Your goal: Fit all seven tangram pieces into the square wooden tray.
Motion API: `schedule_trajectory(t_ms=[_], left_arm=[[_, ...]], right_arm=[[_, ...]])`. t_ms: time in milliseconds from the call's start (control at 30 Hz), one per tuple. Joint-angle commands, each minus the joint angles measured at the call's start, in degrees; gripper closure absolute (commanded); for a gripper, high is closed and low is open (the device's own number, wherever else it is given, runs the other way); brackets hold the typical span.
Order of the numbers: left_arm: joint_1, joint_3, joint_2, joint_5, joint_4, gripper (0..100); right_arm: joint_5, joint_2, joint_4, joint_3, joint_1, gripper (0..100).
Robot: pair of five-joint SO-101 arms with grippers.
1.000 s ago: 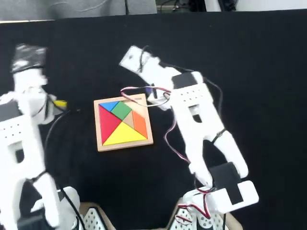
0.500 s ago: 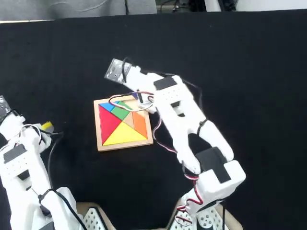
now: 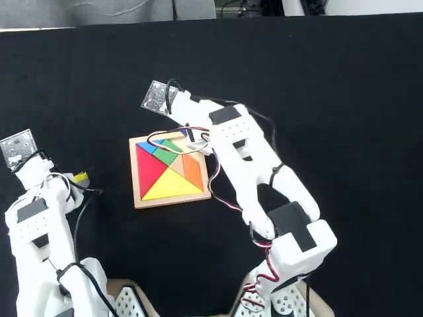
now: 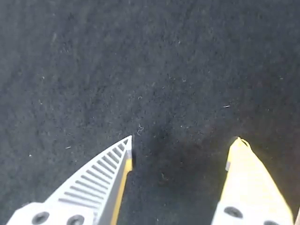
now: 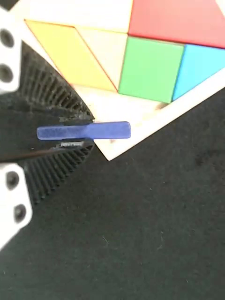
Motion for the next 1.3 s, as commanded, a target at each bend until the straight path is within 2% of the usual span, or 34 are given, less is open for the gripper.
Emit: schedule_trajectory(t_ms=[0,267,433,500,667,833,900,967,1000,1067,1133,1267], left_arm=[[0.7,-0.3,-1.2,-0.5,-0.8,68],[0.7,-0.3,-1.2,-0.5,-0.8,68],[0.7,-0.3,-1.2,-0.5,-0.8,68],[0.7,-0.2,-1.2,-0.5,-1.6,68],[0.7,1.1,-1.2,-0.5,-3.4,68],[0.7,1.2,-1.2,-0.5,-3.5,68],[0.7,1.2,-1.2,-0.5,-3.5,68],[0.7,1.2,-1.2,-0.5,-3.5,68],[0.7,1.2,-1.2,-0.5,-3.5,68],[0.7,1.2,-1.2,-0.5,-3.5,68],[0.7,1.2,-1.2,-0.5,-3.5,68],[0.7,1.2,-1.2,-0.5,-3.4,68]], right_arm=[[-0.3,1.3,-1.3,-3.9,-0.6,98.8],[1.8,2.9,0.6,-3.8,-1.1,97.9],[1.8,1.5,3.8,-3.6,-4.2,79.2],[1.8,1.1,5.0,-3.6,-5.4,75.5],[1.8,1.4,5.5,-3.3,-8.4,75.5],[1.1,-0.7,5.7,-3.6,-7.7,76.4],[-0.8,-1.9,5.6,-3.1,-7.6,83.7],[-2.3,-2.0,5.5,-3.0,-8.0,97.6],[-2.8,-1.5,5.5,-3.0,-8.7,99.0],[-2.7,0.2,5.6,-3.0,-9.4,95.5],[-2.7,2.9,5.5,-3.5,-9.4,99.2],[-2.9,7.5,5.6,-6.9,-8.1,98.8]])
